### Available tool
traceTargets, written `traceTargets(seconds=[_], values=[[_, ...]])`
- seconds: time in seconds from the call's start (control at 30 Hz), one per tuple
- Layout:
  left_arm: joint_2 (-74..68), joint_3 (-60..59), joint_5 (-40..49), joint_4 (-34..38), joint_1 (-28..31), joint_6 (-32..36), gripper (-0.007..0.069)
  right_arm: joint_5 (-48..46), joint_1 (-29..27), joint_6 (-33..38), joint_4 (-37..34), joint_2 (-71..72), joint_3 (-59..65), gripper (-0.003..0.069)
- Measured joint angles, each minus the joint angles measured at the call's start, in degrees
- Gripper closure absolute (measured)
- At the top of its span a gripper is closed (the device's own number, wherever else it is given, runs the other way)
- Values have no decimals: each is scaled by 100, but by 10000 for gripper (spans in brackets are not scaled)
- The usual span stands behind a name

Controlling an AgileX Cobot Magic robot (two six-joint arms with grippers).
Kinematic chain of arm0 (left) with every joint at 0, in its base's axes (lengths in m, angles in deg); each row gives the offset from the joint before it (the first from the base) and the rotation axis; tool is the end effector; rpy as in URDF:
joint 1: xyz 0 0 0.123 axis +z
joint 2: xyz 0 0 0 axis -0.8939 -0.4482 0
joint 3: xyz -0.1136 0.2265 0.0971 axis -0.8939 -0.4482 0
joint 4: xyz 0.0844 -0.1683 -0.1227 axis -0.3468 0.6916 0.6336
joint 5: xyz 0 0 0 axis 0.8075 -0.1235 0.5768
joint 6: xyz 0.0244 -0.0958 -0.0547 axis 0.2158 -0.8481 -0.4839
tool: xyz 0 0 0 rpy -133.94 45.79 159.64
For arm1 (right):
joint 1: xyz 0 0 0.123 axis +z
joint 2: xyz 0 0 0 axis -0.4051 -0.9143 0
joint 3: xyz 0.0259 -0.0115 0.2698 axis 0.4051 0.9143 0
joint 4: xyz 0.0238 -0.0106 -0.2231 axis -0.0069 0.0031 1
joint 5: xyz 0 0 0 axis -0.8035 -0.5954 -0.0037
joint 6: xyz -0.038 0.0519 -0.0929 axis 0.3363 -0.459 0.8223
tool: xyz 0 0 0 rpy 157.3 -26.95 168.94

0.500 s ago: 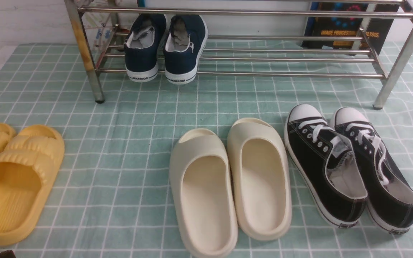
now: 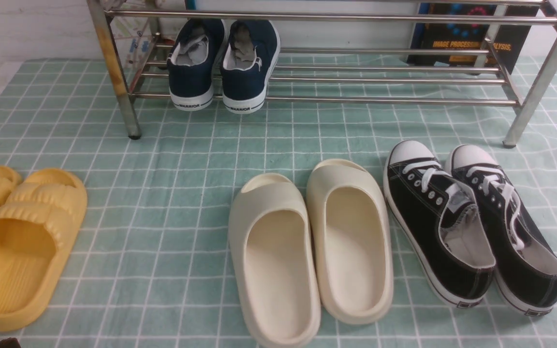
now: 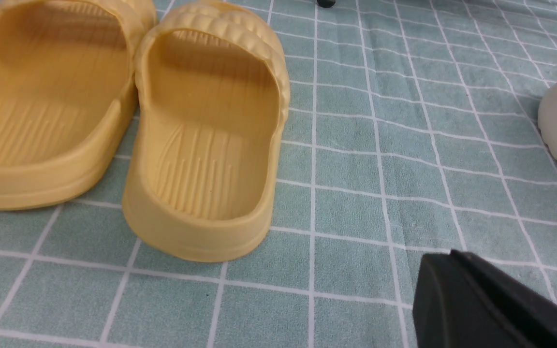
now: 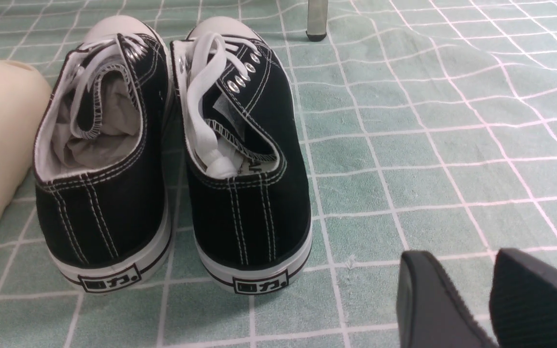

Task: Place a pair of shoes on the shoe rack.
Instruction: Use the right arm to grab the shoe closest to it

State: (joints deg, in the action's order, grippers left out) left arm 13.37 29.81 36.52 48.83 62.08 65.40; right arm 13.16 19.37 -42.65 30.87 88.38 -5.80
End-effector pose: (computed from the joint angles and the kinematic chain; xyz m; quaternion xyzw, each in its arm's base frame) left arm 0.0596 -0.0018 0.1631 -0.0702 0.8065 -0.0667 0.5832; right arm 0.0593 -0.0057 0.1676 0.0667 0.8025 -0.0030 0.5929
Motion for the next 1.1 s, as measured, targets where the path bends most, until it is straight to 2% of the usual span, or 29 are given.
traceTargets(seconds=[0.1, 0.2, 0.23, 0.27, 0.3, 0.37, 0.43, 0.5, 0.7, 0.9, 0.97, 1.03, 1.07, 1.1], values=[[0, 0, 0, 0, 0, 0, 617, 0, 0, 0, -366, 0, 0, 419], [0, 0, 0, 0, 0, 0, 617, -6, 0, -164, -1224, 0, 0, 419], [0, 0, 0, 0, 0, 0, 617, -6, 0, -192, -1304, 0, 0, 419], [0, 0, 0, 0, 0, 0, 617, -27, 0, -535, -2034, 0, 0, 419], [0, 0, 0, 0, 0, 0, 617, -34, 0, -589, -2134, 0, 5, 419], [0, 0, 0, 0, 0, 0, 617, -71, 0, -1296, -3533, 0, 32, 419], [0, 0, 0, 0, 0, 0, 617, -120, 0, -1583, -4215, 0, 47, 419], [0, 0, 0, 0, 0, 0, 615, -120, 0, -1632, -4605, 0, 47, 419], [0, 0, 0, 0, 0, 0, 606, 233, 0, -1139, -4486, 0, 51, 419], [0, 0, 0, 0, 0, 0, 598, 319, 0, -50, -4452, 0, -79, 432], [0, 0, 0, 0, 0, 0, 596, 198, 0, 193, -4411, -8, -339, 469], [0, 0, 0, 0, 0, 0, 596, 19, 0, 505, -4231, -165, -780, 539], [0, 0, 0, 0, 0, 0, 596, 19, 0, 536, -4203, -191, -833, 547], [0, 0, 0, 0, 0, 0, 596, -189, 0, 765, -3994, -441, -1233, 608]])
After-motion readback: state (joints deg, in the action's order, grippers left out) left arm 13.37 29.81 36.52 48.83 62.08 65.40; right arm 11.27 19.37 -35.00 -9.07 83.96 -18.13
